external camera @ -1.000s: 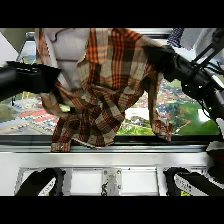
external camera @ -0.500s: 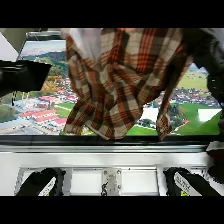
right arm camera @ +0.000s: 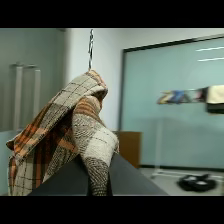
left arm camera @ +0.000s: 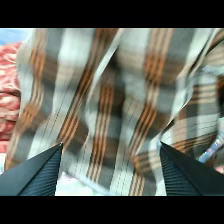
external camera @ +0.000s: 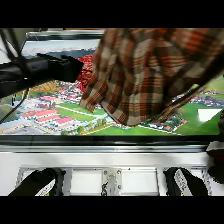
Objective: Fold the clothes and pants, and hang the long-sleeved shirts on hangers.
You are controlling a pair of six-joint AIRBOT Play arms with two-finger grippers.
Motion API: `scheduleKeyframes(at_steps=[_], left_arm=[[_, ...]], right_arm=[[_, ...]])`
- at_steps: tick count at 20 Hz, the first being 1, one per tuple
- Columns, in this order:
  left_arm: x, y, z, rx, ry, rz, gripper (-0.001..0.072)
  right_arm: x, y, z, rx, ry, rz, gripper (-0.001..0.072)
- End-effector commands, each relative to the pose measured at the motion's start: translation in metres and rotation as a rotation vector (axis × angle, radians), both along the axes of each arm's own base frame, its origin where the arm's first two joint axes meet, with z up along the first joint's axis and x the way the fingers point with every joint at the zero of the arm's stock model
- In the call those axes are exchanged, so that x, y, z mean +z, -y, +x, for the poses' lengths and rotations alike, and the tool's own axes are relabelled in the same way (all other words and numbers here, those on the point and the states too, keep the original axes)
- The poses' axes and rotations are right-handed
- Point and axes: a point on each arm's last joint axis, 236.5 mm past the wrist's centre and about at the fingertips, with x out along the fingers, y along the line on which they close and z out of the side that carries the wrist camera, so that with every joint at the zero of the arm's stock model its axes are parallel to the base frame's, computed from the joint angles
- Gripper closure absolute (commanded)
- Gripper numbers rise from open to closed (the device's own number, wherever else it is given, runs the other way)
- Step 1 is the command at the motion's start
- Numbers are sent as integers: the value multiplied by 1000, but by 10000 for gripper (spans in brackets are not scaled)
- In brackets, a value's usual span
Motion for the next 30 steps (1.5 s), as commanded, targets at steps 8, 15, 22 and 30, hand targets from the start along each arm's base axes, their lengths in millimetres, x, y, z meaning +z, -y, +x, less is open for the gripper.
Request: scheduleKeyframes(at_steps=[8,15,22,30], left_arm=[[-24,13,19,-14,-32,29,74],[-24,-5,28,34,-36,30,73],[-24,-5,28,34,-37,29,73],[-31,-6,24,27,-65,45,73]], right_arm=[[24,205,-104,-904,0,162,685],[71,238,-141,-1122,59,144,685],[100,236,-156,-1211,93,76,685],[104,235,-158,-1217,100,73,685]])
